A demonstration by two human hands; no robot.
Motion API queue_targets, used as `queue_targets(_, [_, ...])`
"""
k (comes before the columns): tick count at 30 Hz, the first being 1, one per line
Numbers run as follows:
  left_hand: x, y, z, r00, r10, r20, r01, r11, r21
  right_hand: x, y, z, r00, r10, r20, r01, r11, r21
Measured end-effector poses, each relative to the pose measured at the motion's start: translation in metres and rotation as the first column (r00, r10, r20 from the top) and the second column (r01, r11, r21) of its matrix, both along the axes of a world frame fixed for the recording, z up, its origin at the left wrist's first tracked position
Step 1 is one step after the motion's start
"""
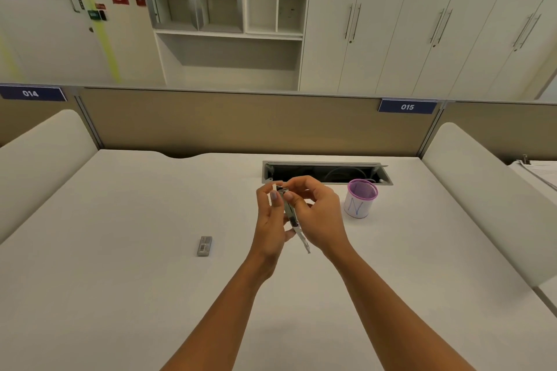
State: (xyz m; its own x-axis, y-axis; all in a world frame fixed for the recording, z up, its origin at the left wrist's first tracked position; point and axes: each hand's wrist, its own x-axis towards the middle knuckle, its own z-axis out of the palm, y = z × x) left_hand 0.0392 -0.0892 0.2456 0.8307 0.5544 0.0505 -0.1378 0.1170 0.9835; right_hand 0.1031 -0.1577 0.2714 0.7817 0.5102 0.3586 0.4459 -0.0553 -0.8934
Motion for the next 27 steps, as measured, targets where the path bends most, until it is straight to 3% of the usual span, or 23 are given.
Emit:
queue_targets(12, [0.009, -0.012, 0.003, 0.978, 0.189, 0.087, -0.152, 0.935, -0.321, -0.023, 0.015, -0.005, 0.998, -0.067, -0.005, 0.067, 0.989, 0.131])
queue_targets(22, [0.008, -0.011, -0.004, 0.981, 0.171, 0.092, -0.125, 0.919, -0.374, -0.029, 0.021, -0.012, 0.994, -0.1, -0.031, 0.104, 0.981, 0.162])
queue_targets(27, [0.006, -0.011, -0.003, 0.971, 0.222, 0.093, -0.188, 0.941, -0.281, -0.033, 0.021, -0.013, 0.992, -0.123, -0.04, 0.128, 0.978, 0.164])
